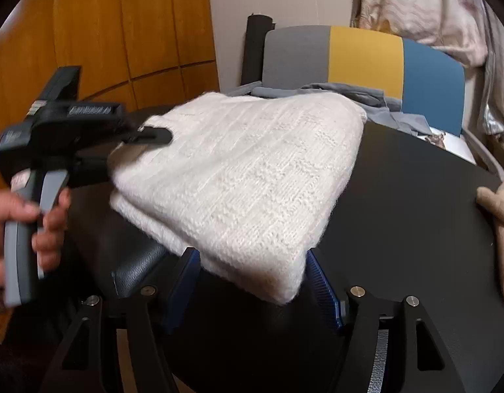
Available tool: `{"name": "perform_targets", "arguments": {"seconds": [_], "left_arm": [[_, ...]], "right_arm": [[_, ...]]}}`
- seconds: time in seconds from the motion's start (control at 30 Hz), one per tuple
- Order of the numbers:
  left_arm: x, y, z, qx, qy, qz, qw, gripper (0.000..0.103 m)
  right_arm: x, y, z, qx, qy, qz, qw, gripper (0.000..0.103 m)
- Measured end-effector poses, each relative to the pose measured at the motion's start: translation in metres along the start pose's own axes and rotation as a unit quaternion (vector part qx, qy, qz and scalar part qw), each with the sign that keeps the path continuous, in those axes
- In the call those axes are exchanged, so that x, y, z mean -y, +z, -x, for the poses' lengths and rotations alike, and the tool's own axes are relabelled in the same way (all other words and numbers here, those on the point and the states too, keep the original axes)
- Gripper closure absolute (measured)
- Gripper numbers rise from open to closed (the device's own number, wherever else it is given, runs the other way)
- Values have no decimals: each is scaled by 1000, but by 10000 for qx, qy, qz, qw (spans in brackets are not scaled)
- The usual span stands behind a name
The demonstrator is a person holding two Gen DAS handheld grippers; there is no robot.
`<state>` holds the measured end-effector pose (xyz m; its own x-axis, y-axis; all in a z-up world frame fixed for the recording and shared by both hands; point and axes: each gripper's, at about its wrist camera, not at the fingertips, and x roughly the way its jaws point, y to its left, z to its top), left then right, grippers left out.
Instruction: Fold clothes
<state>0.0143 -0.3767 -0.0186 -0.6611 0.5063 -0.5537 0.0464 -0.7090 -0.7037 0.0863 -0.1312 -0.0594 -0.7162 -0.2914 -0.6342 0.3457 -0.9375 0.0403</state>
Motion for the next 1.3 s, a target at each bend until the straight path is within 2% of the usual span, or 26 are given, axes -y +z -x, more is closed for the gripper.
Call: {"name": "perform_targets", "arguments": {"seconds": [0.07, 0.13, 0.17, 0.2, 0.23, 0.3, 0.37, 0.43, 0.5, 0.57, 0.6, 0.67, 0.7, 0.73, 0.83, 0.9, 0.97, 1.0, 1.1, 1.17, 1.23, 1.3], "left_arm": [[-1, 6, -7, -124, 75, -22, 9999, 78], [7, 9, -6, -112, 116, -240, 9996, 94], [12, 10, -3, -85, 101, -389, 9992, 96], [20, 12, 4, -15, 80, -596, 9982, 97], [29, 13, 15, 132, 77, -810, 9966, 97], [43, 14, 39, 491, 76, -1165, 9920, 97], [54, 14, 62, 837, 121, -1519, 9848, 97], [53, 8, 68, 925, 380, -1825, 9781, 97], [35, -1, 50, 687, 804, -1923, 9756, 97], [10, -10, 29, 335, 1039, -1694, 9795, 97], [-1, -14, 25, 289, 995, -1524, 9829, 96], [-16, -20, 28, 467, 726, -1282, 9880, 94], [-16, -21, 29, 500, 722, -1367, 9867, 93], [-15, -22, 29, 525, 726, -1456, 9853, 92], [-15, -21, 27, 595, 727, -1604, 9826, 89], [-19, -22, 29, 714, 625, -1510, 9840, 88], [-25, -21, 29, 810, 522, -1417, 9852, 88], [-27, -21, 29, 815, 500, -1402, 9855, 88], [-28, -22, 28, 788, 496, -1450, 9850, 88], [-29, -23, 26, 818, 487, -1456, 9848, 87], [-30, -24, 26, 855, 495, -1452, 9845, 87], [-29, -27, 26, 860, 581, -1505, 9831, 87]], "right_arm": [[1, -1, -4, -45, -45, 20, 10000, 35], [2, 1, -7, -18, -99, -113, 9999, 36], [3, 4, -10, -17, -95, -213, 9997, 40], [4, 8, -14, -43, -136, -221, 9997, 66], [4, 12, -17, -82, -199, -188, 9996, 78], [5, 24, -11, 47, -358, -134, 9993, 81], [5, 34, 9, 404, -452, -114, 9981, 81], [-2, 38, 21, 580, -524, 193, 9968, 81], [-11, 31, 16, 391, -585, 504, 9962, 81], [-16, 19, -3, -65, -552, 641, 9964, 78], [-18, 13, -12, -294, -536, 709, 9956, 72], [-15, 6, -11, -271, -478, 629, 9965, 68], [-12, 8, -5, -279, -404, 578, 9971, 61], [-6, 10, 3, -239, -252, 483, 9982, 58], [16, 19, 33, 147, 226, -36, 9996, 59], [21, 27, 42, 222, 246, -131, 9994, 60], [16, 38, 42, 360, 294, -76, 9989, 68], [16, 42, 42, 418, 472, -159, 9979, 73], [14, 51, 41, 461, 1072, -490, 9920, 74], [13, 54, 38, 401, 1068, -562, 9919, 74], [14, 58, 30, 280, 874, -675, 9935, 74], [14, 59, 11, -19, 671, -769, 9948, 74]]}}
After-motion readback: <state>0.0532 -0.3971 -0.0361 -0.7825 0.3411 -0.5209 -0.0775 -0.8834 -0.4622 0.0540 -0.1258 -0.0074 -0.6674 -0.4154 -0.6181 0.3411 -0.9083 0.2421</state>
